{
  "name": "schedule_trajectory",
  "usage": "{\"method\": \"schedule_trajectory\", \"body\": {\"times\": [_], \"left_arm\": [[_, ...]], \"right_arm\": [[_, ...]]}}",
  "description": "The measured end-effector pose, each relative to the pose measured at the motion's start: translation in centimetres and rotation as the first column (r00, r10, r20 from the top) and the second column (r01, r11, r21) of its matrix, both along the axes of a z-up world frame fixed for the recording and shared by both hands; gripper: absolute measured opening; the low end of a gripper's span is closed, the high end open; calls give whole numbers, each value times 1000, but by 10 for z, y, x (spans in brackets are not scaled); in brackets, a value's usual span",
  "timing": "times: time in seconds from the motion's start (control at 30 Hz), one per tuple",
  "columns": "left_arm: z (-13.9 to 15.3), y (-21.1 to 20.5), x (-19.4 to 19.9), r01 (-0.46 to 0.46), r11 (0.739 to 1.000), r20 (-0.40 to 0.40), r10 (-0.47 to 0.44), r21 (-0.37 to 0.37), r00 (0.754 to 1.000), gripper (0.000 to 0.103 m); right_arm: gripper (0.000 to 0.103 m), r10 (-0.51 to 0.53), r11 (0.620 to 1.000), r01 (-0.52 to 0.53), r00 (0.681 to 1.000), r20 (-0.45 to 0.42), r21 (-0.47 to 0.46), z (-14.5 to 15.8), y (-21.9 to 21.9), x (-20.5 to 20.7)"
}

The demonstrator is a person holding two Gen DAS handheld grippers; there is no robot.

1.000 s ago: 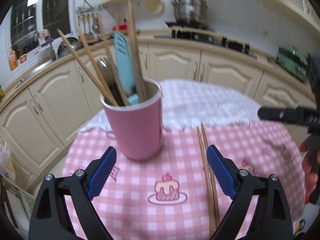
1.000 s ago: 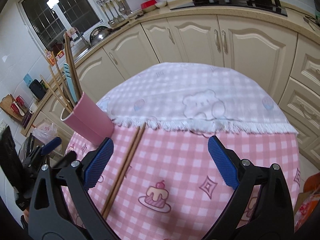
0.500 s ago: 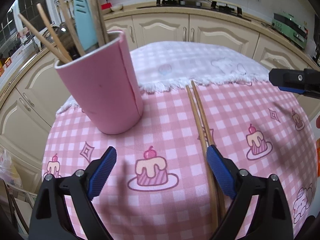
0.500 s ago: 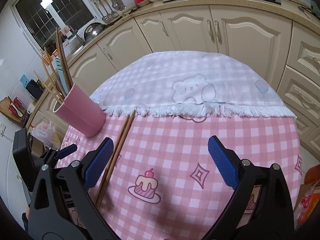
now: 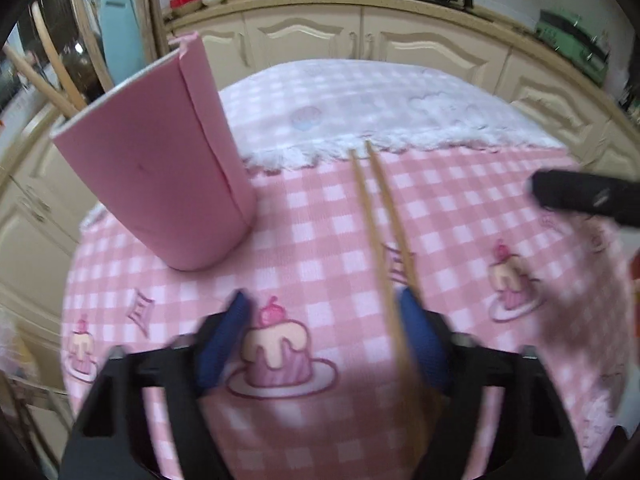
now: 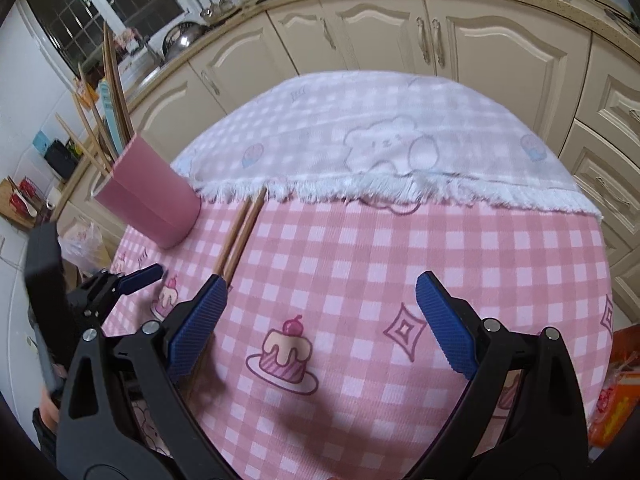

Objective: Organize utensils
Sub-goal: 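Move both open grippers back to the last two chopsticks, then close the left and right grippers on one chopstick each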

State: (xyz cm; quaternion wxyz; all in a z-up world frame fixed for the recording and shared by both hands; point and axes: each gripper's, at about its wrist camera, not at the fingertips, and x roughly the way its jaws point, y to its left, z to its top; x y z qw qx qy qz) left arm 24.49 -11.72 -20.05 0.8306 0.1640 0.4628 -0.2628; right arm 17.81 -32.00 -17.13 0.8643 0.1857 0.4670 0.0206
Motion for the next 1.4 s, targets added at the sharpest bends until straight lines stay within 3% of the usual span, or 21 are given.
{"method": "schedule_trajectory", "body": {"times": [0.17,0.3,0.37,0.43,0.5,0.63,0.77,0.83,0.87,0.9,0.93,1.03,1.17,1.27,1.4], "left_arm": [[1,18,-3,1,1000,6,-1,4,1000,61],[0,31,-1,-21,1000,11,21,6,1000,61],[0,36,1,-26,1000,14,25,9,1000,61],[-1,37,1,-19,1000,24,18,23,1000,63],[0,36,2,-15,1000,23,15,25,1000,62],[1,29,4,4,998,44,-7,65,999,62],[2,15,10,28,994,25,-31,106,999,61],[3,10,13,47,993,-7,-46,105,999,48],[3,8,14,63,994,-37,-60,86,997,30],[4,5,14,80,995,-67,-75,65,995,13],[5,1,13,92,993,-66,-87,75,994,7],[7,-6,7,109,991,-52,-105,78,993,5],[16,0,0,90,996,-50,-90,-7,995,5],[31,11,-6,63,993,-12,-65,-102,998,5],[63,27,-14,27,966,74,-8,-257,997,5]], "right_arm": [[94,86,994,-90,994,-67,-64,-13,39,15],[93,120,981,-129,990,-74,-142,-18,74,26],[86,137,969,-149,988,-73,-198,-20,87,28],[64,156,939,-168,986,-66,-299,-21,99,25],[59,192,914,-204,979,-69,-352,-20,104,22],[45,197,924,-225,973,-118,-310,-15,80,13],[44,168,940,-206,973,-155,-273,-12,70,25],[42,181,927,-223,970,-164,-300,-14,78,31],[37,192,921,-235,968,-162,-311,-14,83,34],[24,201,919,-243,966,-163,-310,-14,88,37],[8,213,921,-254,963,-165,-296,-13,88,39],[6,227,938,-259,961,-156,-232,-13,81,38],[6,210,970,-217,975,-72,-107,-1,57,28],[6,188,982,-187,981,46,-20,20,39,18],[6,143,984,-163,963,229,70,50,21,12]]}}
